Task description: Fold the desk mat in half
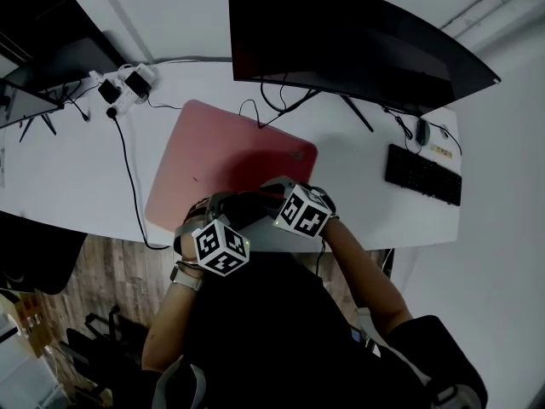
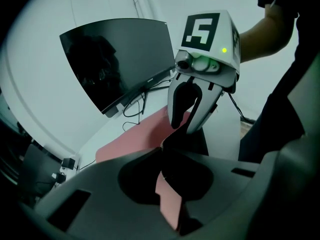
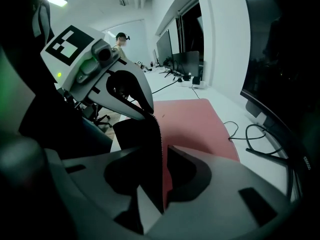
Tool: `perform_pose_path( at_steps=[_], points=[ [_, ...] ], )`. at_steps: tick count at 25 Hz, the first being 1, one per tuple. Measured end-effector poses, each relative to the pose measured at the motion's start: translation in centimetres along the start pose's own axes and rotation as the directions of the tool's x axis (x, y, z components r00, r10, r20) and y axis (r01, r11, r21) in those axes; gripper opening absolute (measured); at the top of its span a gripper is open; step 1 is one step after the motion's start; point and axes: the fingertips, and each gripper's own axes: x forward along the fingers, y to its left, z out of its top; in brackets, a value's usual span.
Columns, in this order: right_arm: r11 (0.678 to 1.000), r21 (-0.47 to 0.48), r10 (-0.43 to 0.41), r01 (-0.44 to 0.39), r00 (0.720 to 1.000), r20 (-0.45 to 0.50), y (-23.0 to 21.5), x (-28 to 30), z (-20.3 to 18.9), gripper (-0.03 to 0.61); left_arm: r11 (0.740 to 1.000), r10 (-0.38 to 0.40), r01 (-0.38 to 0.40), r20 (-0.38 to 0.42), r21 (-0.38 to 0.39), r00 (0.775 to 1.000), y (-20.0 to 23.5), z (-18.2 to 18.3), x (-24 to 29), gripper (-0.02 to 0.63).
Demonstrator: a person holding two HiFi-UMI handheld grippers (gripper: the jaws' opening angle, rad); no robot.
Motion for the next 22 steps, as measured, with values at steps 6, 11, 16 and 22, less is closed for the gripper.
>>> perform_pose_path(
  at_steps=[6,11,16,22],
  points=[
    [1.000,-0.021,-0.001,0.002,0.999,0.032,-1.3,0.4,1.1,0.083,0.999,0.035,-0.035,-0.020,-0.011,0.999,1.9,0.0,0.4,0.032],
    [0.999,-0.034,-0.013,0.015,0.999,0.044,-2.7,0.7,2.0,0.061,0.999,0.047,-0.048,-0.020,-0.022,0.999,3.5,0.0,0.9,0.032],
    [0.999,0.008,-0.032,0.032,0.997,0.076,-3.9,1.0,3.2,0.041,0.998,0.061,-0.062,-0.019,-0.031,0.998,4.9,-0.4,1.0,0.032],
    [0.999,0.001,-0.052,0.052,0.995,0.088,-4.3,2.2,5.1,0.033,0.990,0.091,-0.092,-0.019,-0.110,0.996,6.3,-2.1,0.5,0.048]
  ],
)
